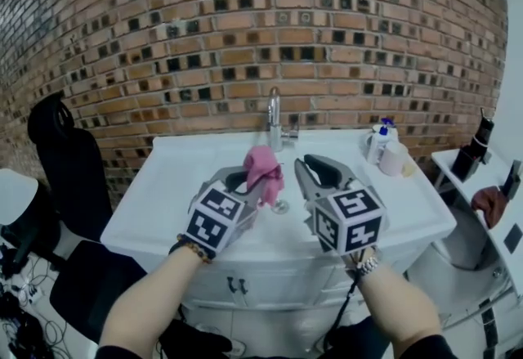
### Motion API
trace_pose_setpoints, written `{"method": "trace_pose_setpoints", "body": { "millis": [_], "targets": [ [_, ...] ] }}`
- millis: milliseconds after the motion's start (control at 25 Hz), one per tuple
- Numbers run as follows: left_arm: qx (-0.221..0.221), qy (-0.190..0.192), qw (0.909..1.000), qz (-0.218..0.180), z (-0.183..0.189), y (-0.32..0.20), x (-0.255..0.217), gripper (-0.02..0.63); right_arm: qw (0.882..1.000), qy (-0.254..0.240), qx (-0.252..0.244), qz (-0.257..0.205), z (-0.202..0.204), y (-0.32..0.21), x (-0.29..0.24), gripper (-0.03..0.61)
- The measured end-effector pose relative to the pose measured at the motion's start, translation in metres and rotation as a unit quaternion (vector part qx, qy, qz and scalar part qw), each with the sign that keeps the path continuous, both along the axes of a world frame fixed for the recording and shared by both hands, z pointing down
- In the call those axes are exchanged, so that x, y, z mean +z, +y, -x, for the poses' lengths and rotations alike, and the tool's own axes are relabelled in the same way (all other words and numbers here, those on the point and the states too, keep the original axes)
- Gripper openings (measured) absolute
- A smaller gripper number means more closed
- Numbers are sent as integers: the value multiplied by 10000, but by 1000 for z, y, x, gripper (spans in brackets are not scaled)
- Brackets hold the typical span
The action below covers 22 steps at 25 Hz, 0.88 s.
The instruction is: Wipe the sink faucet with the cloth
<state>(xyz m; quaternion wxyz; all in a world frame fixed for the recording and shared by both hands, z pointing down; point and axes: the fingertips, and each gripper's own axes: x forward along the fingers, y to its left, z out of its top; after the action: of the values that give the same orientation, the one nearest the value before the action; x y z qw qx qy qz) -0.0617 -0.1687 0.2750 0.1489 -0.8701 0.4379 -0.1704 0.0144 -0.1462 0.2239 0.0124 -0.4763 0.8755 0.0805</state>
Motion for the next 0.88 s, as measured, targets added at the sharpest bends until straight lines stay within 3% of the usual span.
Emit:
{"method": "trace_pose_setpoints", "body": {
  "millis": [520,880],
  "targets": [
    [290,258,9983,-443,-1,128,-31,72,9990,-3,211,-395,2,113,-11,35],
    [436,437,9968,-506,3,213,-29,72,9984,13,327,-452,5,189,-5,15]
  ]
}}
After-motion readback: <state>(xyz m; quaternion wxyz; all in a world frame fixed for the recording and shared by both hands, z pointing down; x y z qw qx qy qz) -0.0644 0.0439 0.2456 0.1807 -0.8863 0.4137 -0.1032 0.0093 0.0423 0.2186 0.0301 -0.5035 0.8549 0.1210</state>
